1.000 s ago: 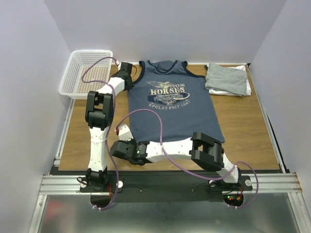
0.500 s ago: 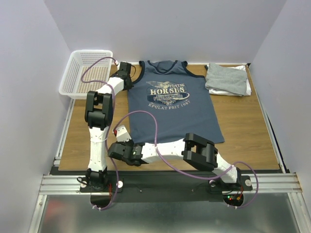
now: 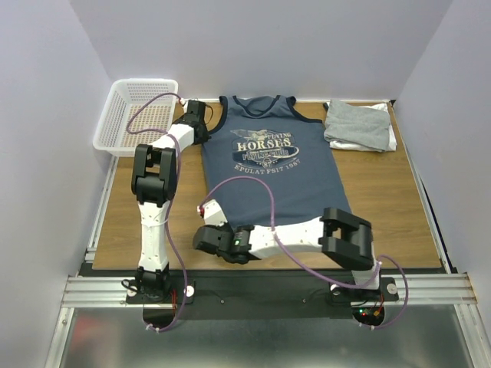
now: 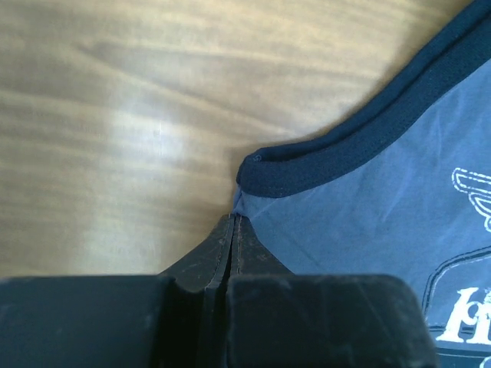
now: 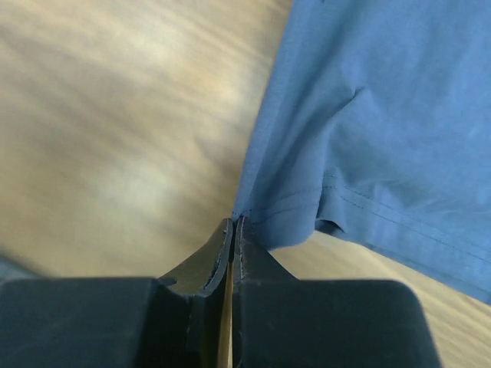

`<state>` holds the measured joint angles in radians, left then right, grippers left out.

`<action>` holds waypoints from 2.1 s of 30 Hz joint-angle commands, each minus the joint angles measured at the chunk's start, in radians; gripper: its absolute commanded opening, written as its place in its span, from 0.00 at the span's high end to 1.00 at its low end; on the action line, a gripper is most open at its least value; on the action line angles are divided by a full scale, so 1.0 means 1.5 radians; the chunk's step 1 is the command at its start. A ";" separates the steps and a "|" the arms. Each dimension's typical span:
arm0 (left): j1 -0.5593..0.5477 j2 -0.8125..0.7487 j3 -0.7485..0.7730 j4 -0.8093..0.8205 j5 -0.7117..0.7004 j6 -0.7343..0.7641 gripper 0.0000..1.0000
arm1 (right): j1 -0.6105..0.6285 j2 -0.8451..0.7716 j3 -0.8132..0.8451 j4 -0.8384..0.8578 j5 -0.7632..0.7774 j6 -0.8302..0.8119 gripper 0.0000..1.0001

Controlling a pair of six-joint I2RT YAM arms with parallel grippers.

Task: Fold and stack the tank tops
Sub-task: Fold the tank top

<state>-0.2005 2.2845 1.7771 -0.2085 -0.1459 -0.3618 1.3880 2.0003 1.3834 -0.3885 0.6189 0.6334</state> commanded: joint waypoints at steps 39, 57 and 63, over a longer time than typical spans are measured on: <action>0.005 -0.188 -0.169 0.005 -0.048 -0.073 0.62 | 0.000 -0.145 -0.108 0.092 -0.214 0.085 1.00; 0.005 -0.227 -0.255 0.076 0.017 -0.067 0.54 | -0.001 -0.138 -0.107 0.092 -0.210 0.090 1.00; 0.006 -0.255 -0.263 0.076 0.015 -0.059 0.51 | -0.001 -0.134 -0.106 0.092 -0.208 0.088 1.00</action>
<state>-0.1997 1.9919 1.3991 -0.1272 -0.1253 -0.4648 1.3888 1.7897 1.1828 -0.2829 0.2836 0.7601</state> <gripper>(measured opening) 0.481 0.035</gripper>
